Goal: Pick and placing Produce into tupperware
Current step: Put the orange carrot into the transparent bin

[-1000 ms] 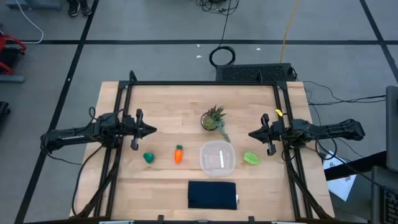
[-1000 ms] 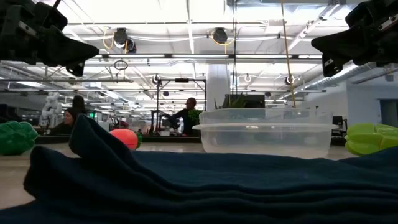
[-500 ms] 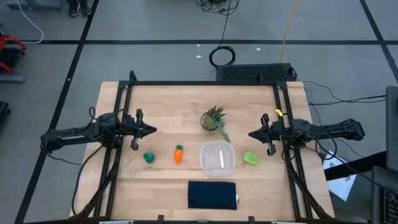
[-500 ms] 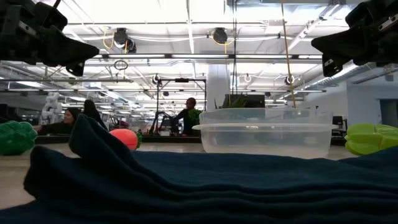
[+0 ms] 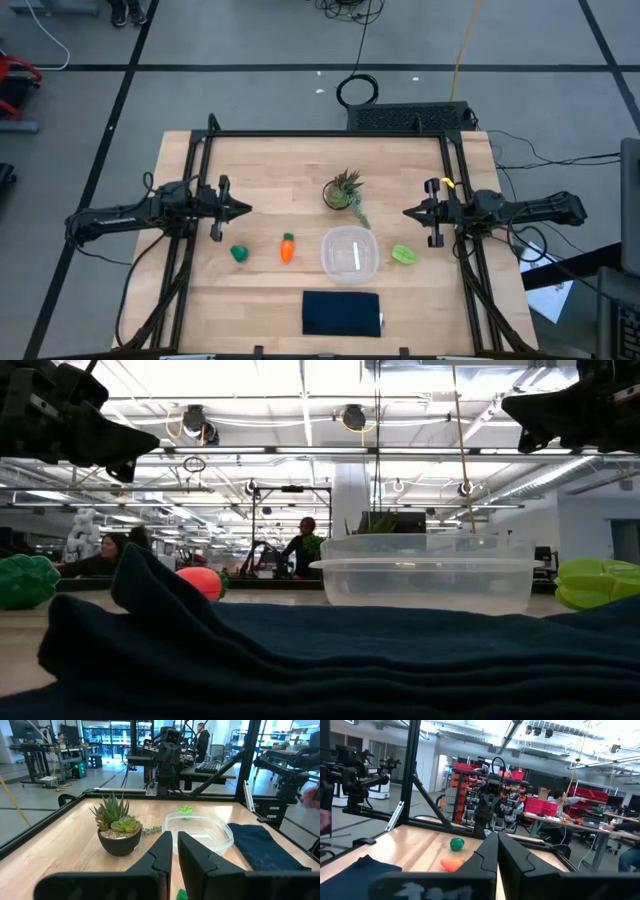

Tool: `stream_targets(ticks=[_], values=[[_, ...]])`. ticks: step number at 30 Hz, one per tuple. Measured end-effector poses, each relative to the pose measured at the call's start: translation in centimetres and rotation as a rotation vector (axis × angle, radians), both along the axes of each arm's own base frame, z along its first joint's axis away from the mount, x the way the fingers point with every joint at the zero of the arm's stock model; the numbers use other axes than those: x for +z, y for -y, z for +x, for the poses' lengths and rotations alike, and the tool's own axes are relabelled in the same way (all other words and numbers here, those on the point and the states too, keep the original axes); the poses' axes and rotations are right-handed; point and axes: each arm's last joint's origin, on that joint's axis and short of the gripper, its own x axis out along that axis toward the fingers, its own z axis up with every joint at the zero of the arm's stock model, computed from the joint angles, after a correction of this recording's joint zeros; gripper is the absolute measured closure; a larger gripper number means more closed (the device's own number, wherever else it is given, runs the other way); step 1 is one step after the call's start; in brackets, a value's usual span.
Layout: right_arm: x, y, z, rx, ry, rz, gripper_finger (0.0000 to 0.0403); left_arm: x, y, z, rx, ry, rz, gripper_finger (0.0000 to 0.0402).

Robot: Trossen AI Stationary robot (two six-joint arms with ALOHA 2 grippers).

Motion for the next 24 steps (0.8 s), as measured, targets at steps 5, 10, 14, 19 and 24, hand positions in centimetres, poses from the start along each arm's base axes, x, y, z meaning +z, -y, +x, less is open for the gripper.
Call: stream_targets(ticks=[5,10,14,19,24], values=[[0.0,0.0,0.0,0.000,0.003,0.000,0.0403,0.0,0.0,0.0,0.000,0.000,0.000,0.0371],[0.1,0.0,0.0,0.006,0.013,0.029,0.0403,0.0,0.0,0.0,0.000,0.000,0.000,0.0371],[-0.6,0.0,0.1,0.035,-0.074,0.179,0.0403,0.0,0.0,0.0,0.000,0.000,-0.012,0.0371],[-0.9,0.0,0.1,0.039,-0.110,0.224,0.0403,0.2,0.0,0.0,0.000,0.022,-0.002,0.0371],[-0.7,0.0,0.1,0.042,-0.081,0.226,0.0403,0.8,0.0,0.0,-0.001,0.078,-0.026,0.0371]])
